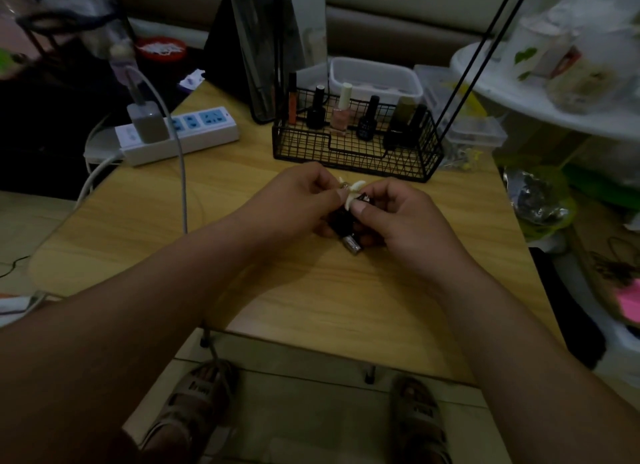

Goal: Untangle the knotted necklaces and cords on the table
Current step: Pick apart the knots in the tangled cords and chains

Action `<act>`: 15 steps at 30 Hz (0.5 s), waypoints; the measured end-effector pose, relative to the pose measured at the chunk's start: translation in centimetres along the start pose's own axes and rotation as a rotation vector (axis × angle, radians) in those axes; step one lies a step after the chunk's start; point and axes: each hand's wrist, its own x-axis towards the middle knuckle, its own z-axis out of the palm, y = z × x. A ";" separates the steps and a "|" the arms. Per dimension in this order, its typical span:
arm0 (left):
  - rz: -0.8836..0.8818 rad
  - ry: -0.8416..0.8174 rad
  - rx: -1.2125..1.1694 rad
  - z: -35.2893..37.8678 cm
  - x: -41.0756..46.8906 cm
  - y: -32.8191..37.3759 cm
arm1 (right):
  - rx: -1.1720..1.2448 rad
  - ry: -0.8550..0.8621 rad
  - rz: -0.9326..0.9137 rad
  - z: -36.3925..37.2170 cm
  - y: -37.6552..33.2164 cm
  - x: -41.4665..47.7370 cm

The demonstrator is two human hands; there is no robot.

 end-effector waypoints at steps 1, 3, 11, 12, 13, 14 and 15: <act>0.005 0.006 0.016 0.0 0.0 -0.1 | -0.004 0.006 0.002 0.1 -0.1 -0.1; 0.014 0.011 0.034 0.0 0.1 -0.2 | -0.008 0.011 0.004 0.1 -0.1 -0.1; 0.029 0.019 0.046 0.2 0.2 -0.2 | -0.023 -0.011 -0.001 -0.1 0.1 0.1; 0.024 0.023 0.047 0.2 0.2 -0.2 | -0.022 -0.004 -0.002 -0.1 0.2 0.2; 0.021 0.028 0.054 0.2 0.2 -0.2 | -0.020 0.001 -0.003 -0.1 0.2 0.2; 0.023 0.032 0.069 0.2 0.2 -0.2 | -0.012 0.003 -0.003 -0.1 0.2 0.2; 0.027 0.035 0.090 0.2 0.2 -0.2 | 0.005 -0.001 -0.001 -0.2 0.1 0.1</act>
